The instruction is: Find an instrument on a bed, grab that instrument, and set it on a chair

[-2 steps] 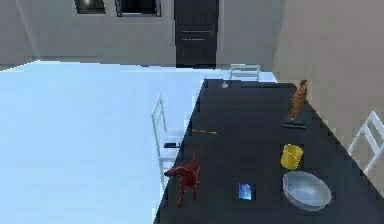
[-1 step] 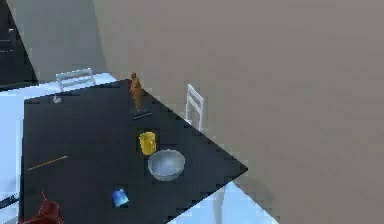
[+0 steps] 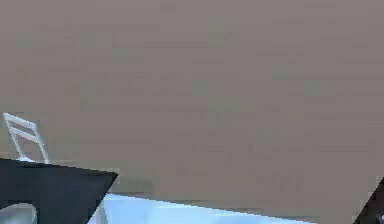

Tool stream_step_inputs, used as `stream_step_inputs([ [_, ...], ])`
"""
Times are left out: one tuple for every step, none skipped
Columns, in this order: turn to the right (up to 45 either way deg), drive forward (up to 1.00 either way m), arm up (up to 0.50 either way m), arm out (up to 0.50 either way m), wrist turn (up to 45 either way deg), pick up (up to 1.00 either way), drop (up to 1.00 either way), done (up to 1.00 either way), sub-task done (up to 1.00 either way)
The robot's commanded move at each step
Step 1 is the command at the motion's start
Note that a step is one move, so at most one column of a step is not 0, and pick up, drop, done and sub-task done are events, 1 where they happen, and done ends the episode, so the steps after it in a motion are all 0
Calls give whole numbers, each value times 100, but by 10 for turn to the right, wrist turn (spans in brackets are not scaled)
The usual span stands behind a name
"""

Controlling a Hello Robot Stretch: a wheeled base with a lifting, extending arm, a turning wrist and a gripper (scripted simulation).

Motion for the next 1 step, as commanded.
stream_step_inputs([
  [270,0,0,0,0,0,0,0,0],
])
